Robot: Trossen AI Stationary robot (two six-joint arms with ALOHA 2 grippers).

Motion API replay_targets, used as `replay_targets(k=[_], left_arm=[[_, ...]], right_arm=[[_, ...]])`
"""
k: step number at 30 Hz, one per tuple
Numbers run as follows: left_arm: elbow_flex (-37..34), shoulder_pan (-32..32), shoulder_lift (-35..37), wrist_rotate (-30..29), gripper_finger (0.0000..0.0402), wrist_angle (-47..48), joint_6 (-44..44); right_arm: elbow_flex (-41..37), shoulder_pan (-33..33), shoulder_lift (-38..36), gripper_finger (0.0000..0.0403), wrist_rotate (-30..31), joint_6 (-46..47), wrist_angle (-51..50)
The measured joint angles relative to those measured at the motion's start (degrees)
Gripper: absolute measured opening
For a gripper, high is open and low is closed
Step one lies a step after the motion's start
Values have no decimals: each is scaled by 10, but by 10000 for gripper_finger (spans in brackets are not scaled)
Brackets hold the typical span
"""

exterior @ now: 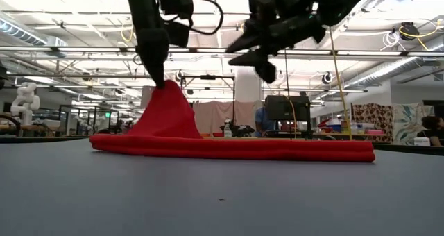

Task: Roll towel
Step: Roll the red towel

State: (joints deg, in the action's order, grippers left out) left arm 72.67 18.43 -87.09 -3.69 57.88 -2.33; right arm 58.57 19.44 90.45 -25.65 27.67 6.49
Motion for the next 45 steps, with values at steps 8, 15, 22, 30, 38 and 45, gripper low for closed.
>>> replay_targets(k=[8,15,22,30,38,45], left_arm=[[8,-20,0,2,9,7,-11],[8,-49,0,4,9,9,-41],[8,-62,0,4,9,12,-41],[8,-60,0,4,9,5,-41],[8,-60,0,4,9,-10,-35],[8,-60,0,4,9,-14,-19]], right_arm=[[22,1,121,229,-56,-54,150],[150,0,225,250,-76,-130,102],[206,-2,270,246,-93,-186,78],[206,-4,276,200,-101,-238,60],[206,-16,276,128,-61,-262,59],[206,-24,276,35,-57,-249,58]])
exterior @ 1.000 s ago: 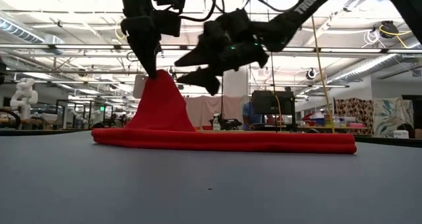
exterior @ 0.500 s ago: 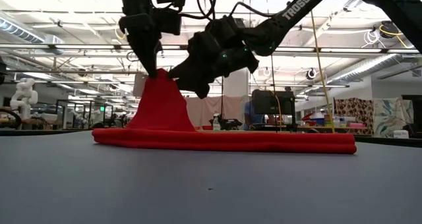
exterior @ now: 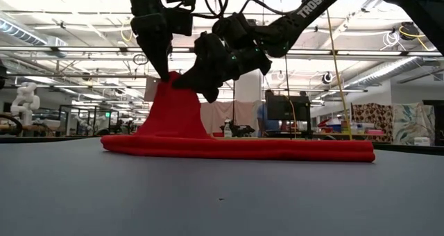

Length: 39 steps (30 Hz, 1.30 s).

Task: Roll towel
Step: Roll the red towel

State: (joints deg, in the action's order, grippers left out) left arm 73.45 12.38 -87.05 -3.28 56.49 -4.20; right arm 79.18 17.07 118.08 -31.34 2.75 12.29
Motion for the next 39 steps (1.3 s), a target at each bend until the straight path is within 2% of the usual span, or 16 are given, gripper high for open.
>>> replay_targets(k=[2,7,10,15,19,23,26,35,39], left_arm=[[0,0,0,0,9,0,19],[0,0,5,7,28,48,124],[-2,3,17,20,68,102,189],[-70,6,94,13,143,83,254],[-159,10,166,8,176,13,269],[-271,12,213,60,181,-113,282],[-337,10,220,80,181,-186,308],[-428,10,219,91,182,-286,310],[-460,11,209,76,182,-316,309]], right_arm=[[0,0,0,10,0,11,0],[0,3,0,7,2,36,-5],[-1,3,0,3,1,41,-10],[-1,3,-1,2,-2,41,-23],[-1,3,-4,1,-2,47,-33],[-1,5,-8,1,-3,47,-31],[-1,5,-7,1,-3,55,-38],[-1,5,-7,0,-3,68,-39],[-1,5,-7,0,-3,67,-40]])
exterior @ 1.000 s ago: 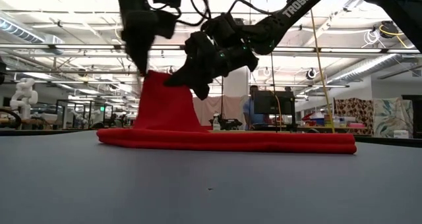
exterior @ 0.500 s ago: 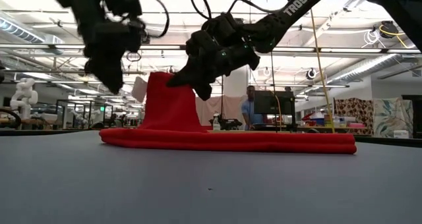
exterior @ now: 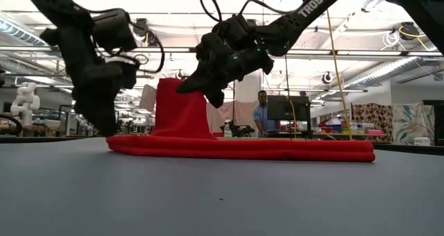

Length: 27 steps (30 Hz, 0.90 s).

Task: Roll towel
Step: Roll the red towel

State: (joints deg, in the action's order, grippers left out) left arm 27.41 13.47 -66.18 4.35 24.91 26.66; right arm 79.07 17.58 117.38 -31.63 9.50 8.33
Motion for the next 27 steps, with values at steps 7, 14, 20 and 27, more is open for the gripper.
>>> replay_targets(k=[7,14,20,27], left_arm=[[-27,0,-27,-4,148,-86,-1],[-27,0,-75,11,82,-125,-5],[-26,1,-90,21,9,-141,8],[20,0,-29,26,4,-73,13]], right_arm=[[0,0,0,0,0,3,0],[0,0,0,0,0,17,-1],[0,0,0,0,0,19,-3],[0,17,-40,0,0,36,-59]])
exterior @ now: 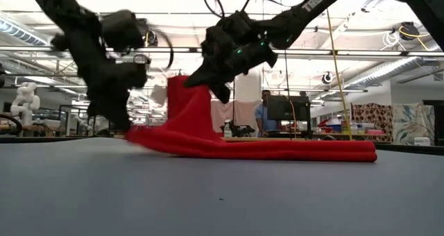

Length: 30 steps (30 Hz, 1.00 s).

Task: Roll towel
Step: Roll the red towel

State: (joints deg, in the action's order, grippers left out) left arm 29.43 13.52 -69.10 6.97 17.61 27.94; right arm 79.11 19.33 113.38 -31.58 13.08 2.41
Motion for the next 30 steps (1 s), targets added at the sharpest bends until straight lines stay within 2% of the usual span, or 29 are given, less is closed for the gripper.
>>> replay_targets(k=[5,8,13,17,23,30], left_arm=[[66,-1,67,-1,3,13,-58],[120,-1,96,-25,2,10,-102],[234,-2,111,-59,1,10,-170],[326,-2,107,-62,1,9,-217],[434,-17,103,-50,1,10,-244],[503,-74,95,38,0,9,-218]], right_arm=[[0,26,-70,0,1,-10,-52],[0,39,-114,0,1,-19,-80],[0,47,-187,0,17,-20,-130],[0,44,-246,0,34,-19,-137],[0,17,-318,0,62,1,-148],[0,-37,-385,0,62,80,-143]])
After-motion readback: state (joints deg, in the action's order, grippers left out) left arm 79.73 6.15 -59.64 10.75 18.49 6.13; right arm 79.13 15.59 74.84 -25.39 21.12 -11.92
